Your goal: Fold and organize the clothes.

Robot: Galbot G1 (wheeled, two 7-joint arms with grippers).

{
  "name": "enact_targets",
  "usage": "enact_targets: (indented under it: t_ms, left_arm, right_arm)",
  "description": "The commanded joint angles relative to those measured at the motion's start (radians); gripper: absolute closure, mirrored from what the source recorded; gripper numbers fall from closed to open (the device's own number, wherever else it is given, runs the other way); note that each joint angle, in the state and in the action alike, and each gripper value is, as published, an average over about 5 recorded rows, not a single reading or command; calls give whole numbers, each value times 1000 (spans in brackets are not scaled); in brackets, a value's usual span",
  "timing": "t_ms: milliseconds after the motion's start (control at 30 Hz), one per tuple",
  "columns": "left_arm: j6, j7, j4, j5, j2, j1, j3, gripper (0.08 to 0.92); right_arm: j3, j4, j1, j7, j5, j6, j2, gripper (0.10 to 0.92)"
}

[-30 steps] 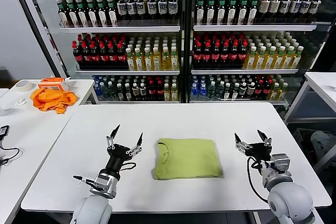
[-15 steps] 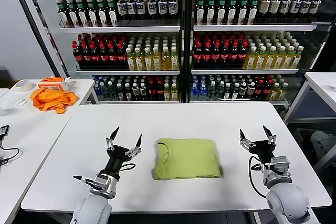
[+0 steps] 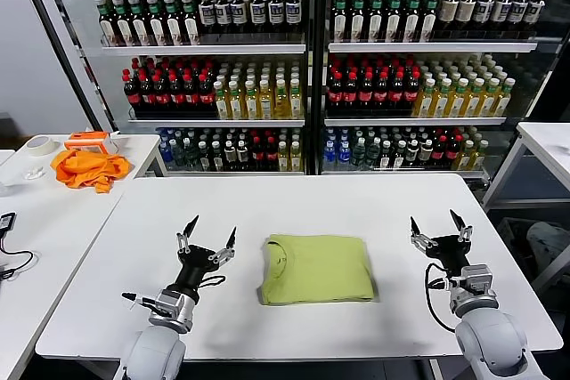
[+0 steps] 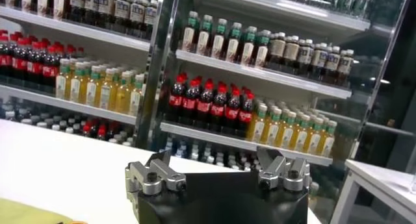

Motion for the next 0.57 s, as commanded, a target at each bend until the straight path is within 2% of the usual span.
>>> enact_targets:
  t_ms: [33, 567]
  left_arm:
    - [-18, 12, 26, -7, 0, -9, -29, 177]
    - [-58, -3, 53, -18, -5, -23, -51, 177]
  right_arm:
    - [9, -56, 12, -16, -40, 67, 13, 203]
    - [1, -53, 10, -40, -59, 103, 18, 203]
